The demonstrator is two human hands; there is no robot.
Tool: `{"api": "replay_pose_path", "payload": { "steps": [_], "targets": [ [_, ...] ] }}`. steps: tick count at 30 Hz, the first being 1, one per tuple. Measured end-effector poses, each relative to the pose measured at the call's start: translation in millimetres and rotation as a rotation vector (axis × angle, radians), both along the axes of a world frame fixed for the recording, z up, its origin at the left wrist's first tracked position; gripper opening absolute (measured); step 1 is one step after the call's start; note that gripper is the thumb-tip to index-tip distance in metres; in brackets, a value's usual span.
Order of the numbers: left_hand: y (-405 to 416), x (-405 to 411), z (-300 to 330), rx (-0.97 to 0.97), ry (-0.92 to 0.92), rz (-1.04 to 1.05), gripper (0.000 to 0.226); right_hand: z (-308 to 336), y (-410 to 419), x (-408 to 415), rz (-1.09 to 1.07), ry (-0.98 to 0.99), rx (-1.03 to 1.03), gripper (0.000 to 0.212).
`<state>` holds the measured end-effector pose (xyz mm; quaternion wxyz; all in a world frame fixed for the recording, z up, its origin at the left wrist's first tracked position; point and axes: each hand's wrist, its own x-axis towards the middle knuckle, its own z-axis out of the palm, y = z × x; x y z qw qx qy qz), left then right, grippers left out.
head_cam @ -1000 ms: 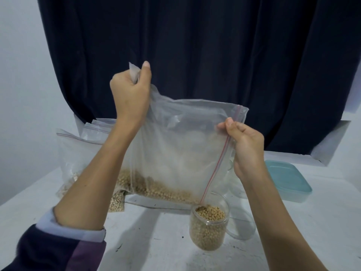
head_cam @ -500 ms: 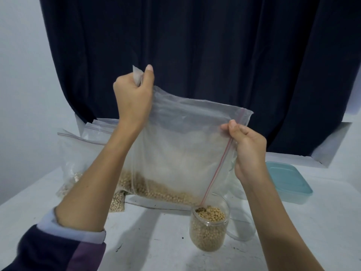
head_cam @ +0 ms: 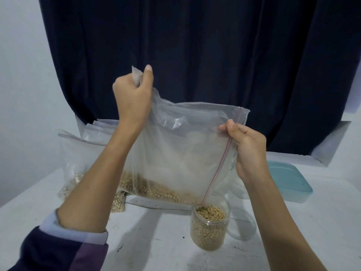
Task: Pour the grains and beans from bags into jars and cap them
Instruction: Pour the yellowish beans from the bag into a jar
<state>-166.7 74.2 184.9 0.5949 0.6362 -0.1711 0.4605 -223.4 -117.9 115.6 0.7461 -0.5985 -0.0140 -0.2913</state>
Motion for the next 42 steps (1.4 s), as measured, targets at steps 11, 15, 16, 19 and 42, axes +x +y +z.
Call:
{"api": "replay_pose_path", "payload": {
  "steps": [11, 15, 16, 19, 42],
  "targets": [
    [-2.3, -2.6, 1.4, 0.007, 0.005, -0.011, 0.055, -3.7, -0.4, 1.6, -0.029, -0.018, 0.000, 0.022],
    [-3.2, -3.2, 3.7, 0.016, 0.011, -0.004, 0.056, -2.5, 0.2, 0.9, -0.015, -0.019, -0.022, 0.022],
    [-2.7, -3.2, 4.3, 0.019, 0.009, 0.000, 0.056, -2.4, 0.4, 1.0, -0.018, -0.019, -0.023, 0.022],
    [-2.2, -3.2, 4.8, 0.024, 0.004, -0.007, 0.056, -1.5, -0.7, 1.6, -0.023, -0.029, -0.039, 0.021],
    [-4.9, -1.4, 3.0, 0.045, 0.015, -0.017, 0.056, -3.8, -4.2, 5.0, -0.014, -0.034, -0.022, 0.021]
  ]
}}
